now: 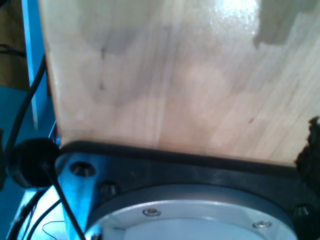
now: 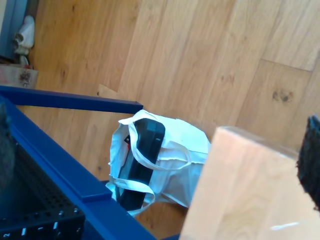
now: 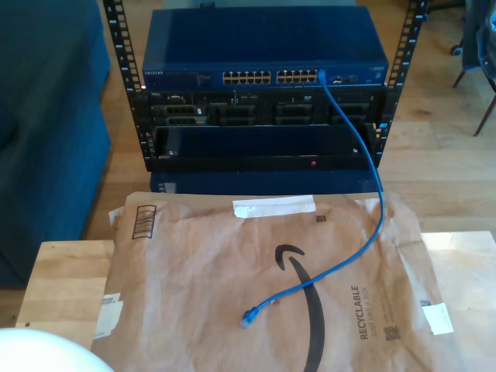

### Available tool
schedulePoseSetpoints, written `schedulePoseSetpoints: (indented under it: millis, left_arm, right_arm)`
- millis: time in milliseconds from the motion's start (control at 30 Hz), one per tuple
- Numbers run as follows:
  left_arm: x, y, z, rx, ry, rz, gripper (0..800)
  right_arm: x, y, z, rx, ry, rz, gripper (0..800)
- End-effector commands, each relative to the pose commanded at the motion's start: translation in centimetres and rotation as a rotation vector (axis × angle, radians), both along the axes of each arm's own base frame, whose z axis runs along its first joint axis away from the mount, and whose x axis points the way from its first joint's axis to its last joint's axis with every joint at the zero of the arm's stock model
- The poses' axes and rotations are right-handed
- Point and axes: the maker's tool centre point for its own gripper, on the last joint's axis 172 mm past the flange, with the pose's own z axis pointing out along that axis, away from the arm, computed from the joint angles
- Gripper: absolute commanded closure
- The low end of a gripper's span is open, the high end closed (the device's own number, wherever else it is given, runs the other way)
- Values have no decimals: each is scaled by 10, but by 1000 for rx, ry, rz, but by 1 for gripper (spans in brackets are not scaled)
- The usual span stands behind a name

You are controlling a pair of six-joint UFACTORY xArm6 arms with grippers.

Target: Grab the cable and plug it in

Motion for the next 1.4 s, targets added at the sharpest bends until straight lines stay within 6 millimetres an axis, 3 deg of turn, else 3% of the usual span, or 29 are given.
schedulePoseSetpoints:
  millis: [233,333,500,967,1100,1233,1400]
  left_arm:
    - [0,0,0,0,0,2,0]
    - [0,0,0,0,0,2,0]
    - [0,0,0,0,0,2,0]
    - [0,0,0,0,0,0,0]
    - [0,0,0,0,0,2,0]
    - [0,0,0,0,0,2,0]
    - [0,0,0,0,0,2,0]
  right_arm:
    - [-17,-18,25,41,2,85,19]
    - [-29,-10,24,57,77,201,11]
    - [-72,-14,13,57,214,280,11]
    - [-217,-21,-15,140,610,293,11]
    - [-252,-6,-20,187,632,243,11]
    - [-285,19,-41,214,687,222,11]
    - [-300,48,-67,271,709,222,11]
